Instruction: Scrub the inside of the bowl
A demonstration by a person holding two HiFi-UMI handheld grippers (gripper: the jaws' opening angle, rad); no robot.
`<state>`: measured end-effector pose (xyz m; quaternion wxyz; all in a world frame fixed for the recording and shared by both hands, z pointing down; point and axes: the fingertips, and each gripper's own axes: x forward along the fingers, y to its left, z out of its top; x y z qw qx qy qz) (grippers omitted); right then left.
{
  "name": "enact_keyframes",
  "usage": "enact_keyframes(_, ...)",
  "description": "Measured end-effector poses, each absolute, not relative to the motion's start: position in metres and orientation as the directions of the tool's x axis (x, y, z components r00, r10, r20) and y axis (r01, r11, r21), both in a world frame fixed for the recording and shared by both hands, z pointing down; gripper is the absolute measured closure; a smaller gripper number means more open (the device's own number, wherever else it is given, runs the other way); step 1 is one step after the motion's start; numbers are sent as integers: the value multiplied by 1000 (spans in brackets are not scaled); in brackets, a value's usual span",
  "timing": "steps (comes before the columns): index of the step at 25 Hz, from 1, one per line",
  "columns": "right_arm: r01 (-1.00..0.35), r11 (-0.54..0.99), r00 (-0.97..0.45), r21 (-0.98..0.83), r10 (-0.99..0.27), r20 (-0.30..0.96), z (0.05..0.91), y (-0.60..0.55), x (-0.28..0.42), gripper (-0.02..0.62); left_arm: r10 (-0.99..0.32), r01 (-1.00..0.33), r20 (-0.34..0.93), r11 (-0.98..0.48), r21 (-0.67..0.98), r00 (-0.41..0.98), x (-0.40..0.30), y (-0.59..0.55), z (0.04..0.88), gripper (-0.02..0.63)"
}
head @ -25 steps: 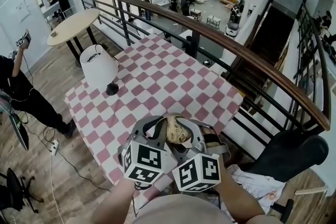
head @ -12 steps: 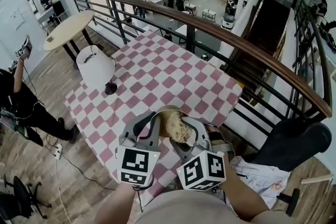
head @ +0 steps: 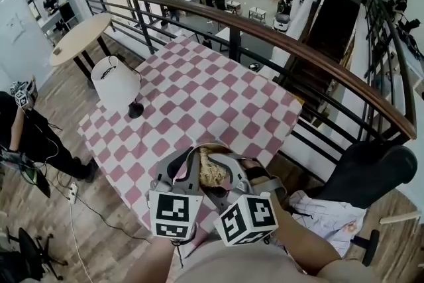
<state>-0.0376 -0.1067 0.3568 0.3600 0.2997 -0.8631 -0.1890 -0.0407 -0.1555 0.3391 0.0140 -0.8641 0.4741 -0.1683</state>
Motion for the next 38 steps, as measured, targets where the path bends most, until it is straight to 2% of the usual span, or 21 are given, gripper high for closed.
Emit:
enact_keyframes(7, -285, 683, -572, 672, -684, 453, 347, -115, -43, 337, -813, -792, 310, -567, -227, 494, -42, -153, 341, 584)
enact_keyframes(17, -319, 650, -544, 690, -722, 428, 344, -119, -31, 337, -820, -790, 303, -561, -249, 486, -56, -153, 341, 584)
enact_keyframes(25, -347, 682, -532, 644, -708, 464, 365, -115, -20, 339, -815, -793, 304, -565, -227, 494, -60, -152, 343, 583)
enact_keyframes(29, -362, 701, -535, 615, -696, 478, 374, -110, -21, 339, -805, -806, 315, -568, -166, 502, -63, -152, 350, 583)
enact_keyframes(38, -428, 784, -621, 450, -616, 484, 383, -100, -42, 339, -800, -822, 327, -560, -104, 504, -66, -153, 361, 583)
